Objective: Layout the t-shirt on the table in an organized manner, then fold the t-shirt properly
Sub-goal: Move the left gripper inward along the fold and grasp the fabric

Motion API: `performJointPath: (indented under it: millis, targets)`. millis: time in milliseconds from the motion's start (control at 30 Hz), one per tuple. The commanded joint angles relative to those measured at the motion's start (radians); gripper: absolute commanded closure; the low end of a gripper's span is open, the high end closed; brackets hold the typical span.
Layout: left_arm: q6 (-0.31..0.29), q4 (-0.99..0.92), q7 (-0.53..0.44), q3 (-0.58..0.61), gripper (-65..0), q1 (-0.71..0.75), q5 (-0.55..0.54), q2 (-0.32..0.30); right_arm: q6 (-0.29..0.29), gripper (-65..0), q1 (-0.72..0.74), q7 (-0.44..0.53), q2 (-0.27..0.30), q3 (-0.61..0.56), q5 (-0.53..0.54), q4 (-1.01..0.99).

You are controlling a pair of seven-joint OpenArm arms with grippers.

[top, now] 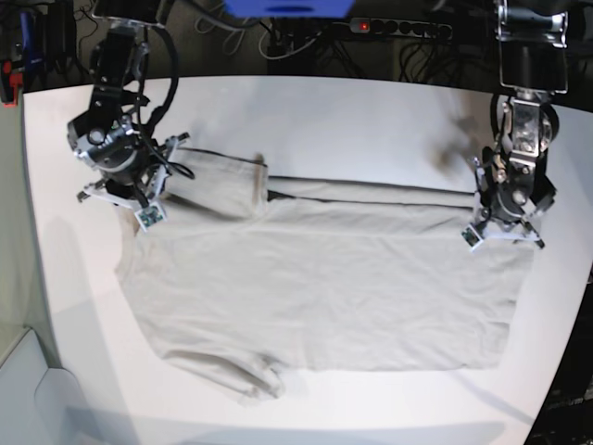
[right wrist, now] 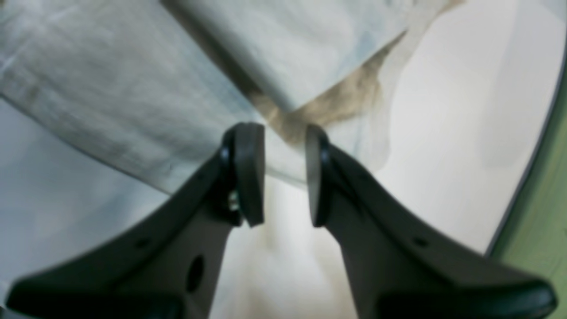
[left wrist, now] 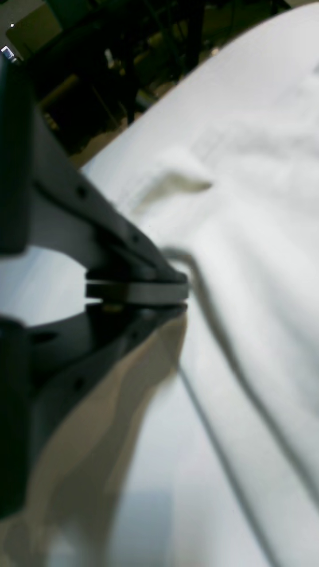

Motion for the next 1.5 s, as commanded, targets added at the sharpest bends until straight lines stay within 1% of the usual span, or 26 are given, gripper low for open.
performJointPath:
  millis: [0,200,300,400,500,1133,1367,1433,1467]
  targets:
    - [0.006,0.020,-0.006,-0.007,0.0,-0.020,0.004,-0.013,-0.004,-16.8,0.016,0.013,0.025,0.002,0.005,0.000]
    - [0.006,0.023,-0.006,-0.009,0.0,-0.005,0.004,-0.013,-0.004,-24.3,0.016,0.013,0.081,0.005,0.005,-0.040]
    - [0.006,0.023,-0.006,-0.007,0.0,0.001,0.004,-0.012,-0.004,-25.8,0.018,0.013,0.078,0.069,0.005,-0.037]
    - [0.006,0.023,-0.006,-0.007,0.0,0.001,0.002,-0.012,-0.004,-26.0,0.039,0.013,0.078,0.117,0.005,-0.044]
    - [0.006,0.023,-0.006,-0.007,0.0,0.001,0.002,-0.012,-0.004,-26.0,0.044,0.013,0.081,0.132,0.005,-0.075]
    - [0.006,0.025,-0.006,-0.009,0.0,0.024,0.002,-0.012,-0.004,-25.6,0.047,0.013,0.075,0.126,0.009,-0.090]
    - [0.006,0.025,-0.006,-0.009,0.0,0.026,0.002,-0.012,-0.004,-25.4,0.081,0.013,0.077,0.126,0.009,-0.153]
    - [0.006,0.025,-0.006,-0.009,0.0,0.026,0.002,-0.012,-0.004,-24.4,0.082,0.013,0.077,0.126,0.009,-0.153]
    - [0.006,0.025,-0.006,-0.009,0.0,0.026,0.002,-0.012,-0.004,-21.9,0.082,0.013,0.077,0.126,0.009,-0.153]
